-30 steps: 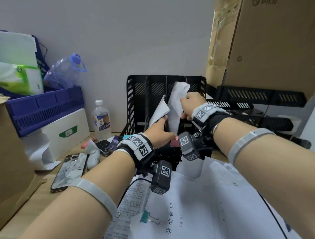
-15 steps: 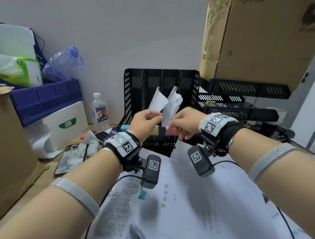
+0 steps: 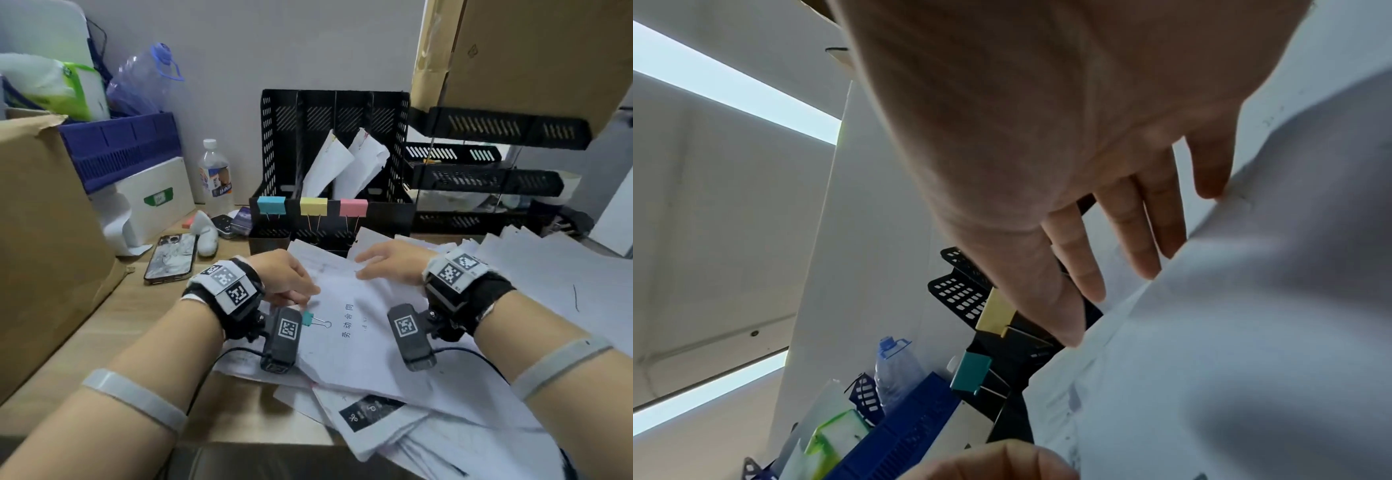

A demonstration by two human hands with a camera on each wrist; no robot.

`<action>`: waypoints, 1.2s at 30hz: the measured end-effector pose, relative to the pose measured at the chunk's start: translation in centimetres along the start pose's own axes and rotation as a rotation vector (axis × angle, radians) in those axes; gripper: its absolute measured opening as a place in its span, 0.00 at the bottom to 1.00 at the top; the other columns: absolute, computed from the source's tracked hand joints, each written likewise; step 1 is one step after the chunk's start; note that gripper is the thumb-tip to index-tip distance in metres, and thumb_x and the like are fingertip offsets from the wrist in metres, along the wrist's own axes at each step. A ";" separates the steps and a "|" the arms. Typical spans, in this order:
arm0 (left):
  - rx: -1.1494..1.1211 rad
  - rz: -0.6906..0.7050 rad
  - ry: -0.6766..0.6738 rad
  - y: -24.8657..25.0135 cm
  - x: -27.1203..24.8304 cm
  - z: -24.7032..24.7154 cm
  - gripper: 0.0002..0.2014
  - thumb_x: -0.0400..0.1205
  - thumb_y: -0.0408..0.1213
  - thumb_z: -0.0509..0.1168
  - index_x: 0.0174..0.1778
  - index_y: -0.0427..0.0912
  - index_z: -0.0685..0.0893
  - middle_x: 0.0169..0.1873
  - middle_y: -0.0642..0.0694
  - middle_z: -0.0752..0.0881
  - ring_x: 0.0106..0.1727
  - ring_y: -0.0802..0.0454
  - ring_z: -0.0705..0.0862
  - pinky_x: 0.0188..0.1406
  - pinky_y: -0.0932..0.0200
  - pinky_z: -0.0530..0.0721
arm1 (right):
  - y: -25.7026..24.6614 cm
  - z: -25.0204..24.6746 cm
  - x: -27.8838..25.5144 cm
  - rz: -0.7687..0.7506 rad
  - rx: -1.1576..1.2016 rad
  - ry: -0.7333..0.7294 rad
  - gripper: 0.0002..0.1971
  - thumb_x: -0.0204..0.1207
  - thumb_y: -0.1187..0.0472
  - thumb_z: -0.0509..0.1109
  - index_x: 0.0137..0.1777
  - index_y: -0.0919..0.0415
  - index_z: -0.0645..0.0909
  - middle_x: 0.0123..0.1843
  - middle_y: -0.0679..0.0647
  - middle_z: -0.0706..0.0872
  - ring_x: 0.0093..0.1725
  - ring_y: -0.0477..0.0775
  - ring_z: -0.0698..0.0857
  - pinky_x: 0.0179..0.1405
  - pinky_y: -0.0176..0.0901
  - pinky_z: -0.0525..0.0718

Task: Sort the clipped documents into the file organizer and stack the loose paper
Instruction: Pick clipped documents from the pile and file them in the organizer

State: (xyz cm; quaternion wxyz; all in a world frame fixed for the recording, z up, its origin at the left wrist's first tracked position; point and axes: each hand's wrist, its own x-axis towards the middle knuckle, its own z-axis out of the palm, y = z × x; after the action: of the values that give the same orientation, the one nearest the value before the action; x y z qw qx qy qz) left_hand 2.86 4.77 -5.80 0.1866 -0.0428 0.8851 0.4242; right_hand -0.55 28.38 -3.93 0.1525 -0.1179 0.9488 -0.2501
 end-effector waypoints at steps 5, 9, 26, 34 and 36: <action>0.208 0.016 0.088 0.3 -0.2 1.0 0.14 0.72 0.53 0.81 0.43 0.46 0.95 0.30 0.53 0.91 0.34 0.54 0.84 0.37 0.59 0.84 | 0.0 1.1 -0.6 -0.021 0.079 0.042 0.25 0.75 0.48 0.75 0.72 0.46 0.80 0.70 0.49 0.84 0.67 0.52 0.83 0.71 0.47 0.78; 0.328 0.033 0.074 0.7 -0.2 1.9 0.15 0.71 0.58 0.79 0.35 0.50 0.90 0.31 0.55 0.87 0.34 0.55 0.81 0.38 0.61 0.79 | 0.2 1.7 -0.6 -0.018 0.113 0.092 0.20 0.76 0.52 0.76 0.68 0.50 0.84 0.67 0.50 0.86 0.65 0.52 0.84 0.70 0.45 0.77; -0.110 0.377 0.267 1.8 -0.9 1.7 0.04 0.86 0.32 0.67 0.45 0.41 0.81 0.35 0.44 0.91 0.32 0.54 0.88 0.31 0.61 0.88 | -0.1 -1.5 -1.0 -0.093 -0.057 0.146 0.04 0.75 0.51 0.73 0.39 0.46 0.84 0.39 0.48 0.87 0.40 0.52 0.86 0.41 0.44 0.83; -0.407 0.266 0.032 -0.1 -1.6 -0.3 0.11 0.82 0.35 0.73 0.60 0.39 0.88 0.48 0.39 0.93 0.41 0.46 0.91 0.39 0.54 0.93 | 2.3 -4.9 -2.0 -0.009 0.001 0.283 0.12 0.80 0.59 0.67 0.34 0.57 0.77 0.35 0.53 0.81 0.32 0.52 0.79 0.34 0.43 0.74; -0.509 0.238 0.010 -0.5 -1.7 -0.2 0.13 0.83 0.30 0.72 0.63 0.36 0.86 0.51 0.37 0.93 0.39 0.46 0.92 0.37 0.56 0.93 | 2.8 -4.6 -1.9 0.030 0.072 0.323 0.12 0.79 0.60 0.67 0.34 0.58 0.74 0.35 0.55 0.79 0.32 0.53 0.77 0.34 0.43 0.72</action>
State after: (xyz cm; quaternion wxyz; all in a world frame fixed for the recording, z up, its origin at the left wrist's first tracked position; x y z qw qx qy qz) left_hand 4.51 4.13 -5.47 0.1144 0.0140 0.7499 0.6515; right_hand -0.75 33.30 -1.12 0.0055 -0.0565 0.9531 -0.2972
